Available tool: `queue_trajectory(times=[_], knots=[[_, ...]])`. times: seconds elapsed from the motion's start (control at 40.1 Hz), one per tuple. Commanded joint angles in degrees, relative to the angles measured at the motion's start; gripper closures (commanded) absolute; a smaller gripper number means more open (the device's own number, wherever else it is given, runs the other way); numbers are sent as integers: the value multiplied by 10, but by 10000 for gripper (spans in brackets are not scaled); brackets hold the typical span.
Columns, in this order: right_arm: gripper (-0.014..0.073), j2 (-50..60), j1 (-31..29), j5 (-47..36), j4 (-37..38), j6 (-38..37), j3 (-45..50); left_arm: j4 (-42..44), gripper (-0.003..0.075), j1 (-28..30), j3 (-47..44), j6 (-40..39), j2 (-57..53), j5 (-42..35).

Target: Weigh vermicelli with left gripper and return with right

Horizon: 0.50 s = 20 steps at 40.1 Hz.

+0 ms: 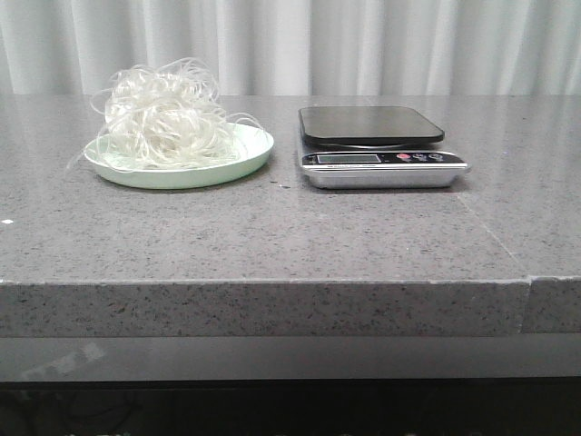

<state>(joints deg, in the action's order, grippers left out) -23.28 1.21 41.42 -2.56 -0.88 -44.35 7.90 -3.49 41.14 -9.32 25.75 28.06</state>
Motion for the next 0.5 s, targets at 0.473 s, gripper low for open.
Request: queue_trajectory(times=[0.473], knots=[[415, -171, -2, 24, -1, 5, -60, 0, 563, -4, 26, 1, 113, 75]])
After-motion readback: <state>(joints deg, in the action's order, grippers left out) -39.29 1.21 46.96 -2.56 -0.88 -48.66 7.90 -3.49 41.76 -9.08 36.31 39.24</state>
